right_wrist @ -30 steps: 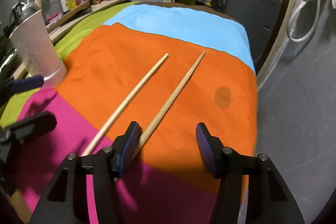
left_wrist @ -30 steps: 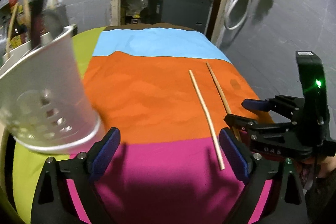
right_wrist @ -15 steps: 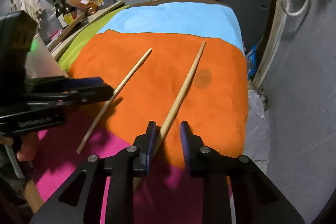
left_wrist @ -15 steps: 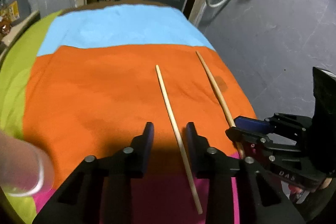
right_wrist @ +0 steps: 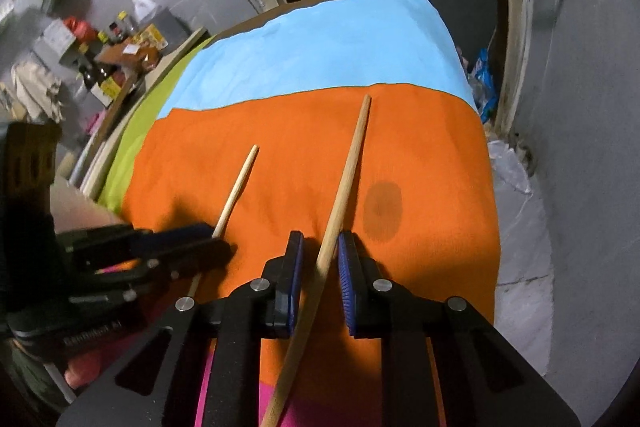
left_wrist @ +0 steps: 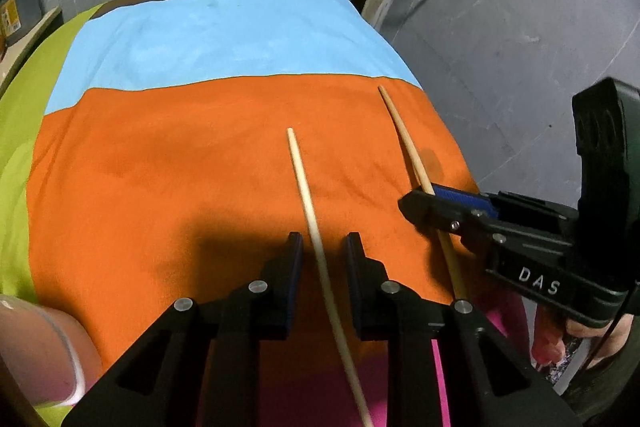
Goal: Organize utensils
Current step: 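Grasp a chopstick with the left tool while the right tool grasps the other chopstick, then lift the chopstick toward the caddy with the left tool while the right tool lifts its chopstick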
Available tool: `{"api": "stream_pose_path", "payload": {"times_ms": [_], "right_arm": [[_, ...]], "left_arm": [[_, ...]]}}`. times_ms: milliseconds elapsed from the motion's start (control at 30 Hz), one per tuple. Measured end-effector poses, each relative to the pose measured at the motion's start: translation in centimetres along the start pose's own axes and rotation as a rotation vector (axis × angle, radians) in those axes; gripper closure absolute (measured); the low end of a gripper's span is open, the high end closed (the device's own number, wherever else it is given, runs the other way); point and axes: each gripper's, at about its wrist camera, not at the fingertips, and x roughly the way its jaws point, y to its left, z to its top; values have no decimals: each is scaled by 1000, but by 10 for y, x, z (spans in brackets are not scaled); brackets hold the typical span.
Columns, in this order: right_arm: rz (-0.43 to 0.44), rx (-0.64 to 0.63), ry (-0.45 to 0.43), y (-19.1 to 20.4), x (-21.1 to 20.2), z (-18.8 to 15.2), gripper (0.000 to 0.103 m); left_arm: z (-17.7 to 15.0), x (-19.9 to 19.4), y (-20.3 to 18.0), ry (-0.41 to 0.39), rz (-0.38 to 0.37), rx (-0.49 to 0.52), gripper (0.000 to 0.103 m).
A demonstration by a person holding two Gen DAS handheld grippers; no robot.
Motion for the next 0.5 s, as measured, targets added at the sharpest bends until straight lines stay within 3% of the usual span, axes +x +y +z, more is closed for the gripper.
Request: {"api": "stream_pose_path", "payload": {"times_ms": [100, 300, 500], "right_arm": [[7, 30, -4, -2, -1, -1, 93], [55, 139, -15, -12, -3, -4, 96], [141, 234, -44, -22, -7, -14, 98]], "left_arm": [[0, 1, -2, 2, 18, -4, 99], [-7, -7, 6, -24, -36, -67, 101], [-25, -39, 11, -132, -58, -93, 101]]}}
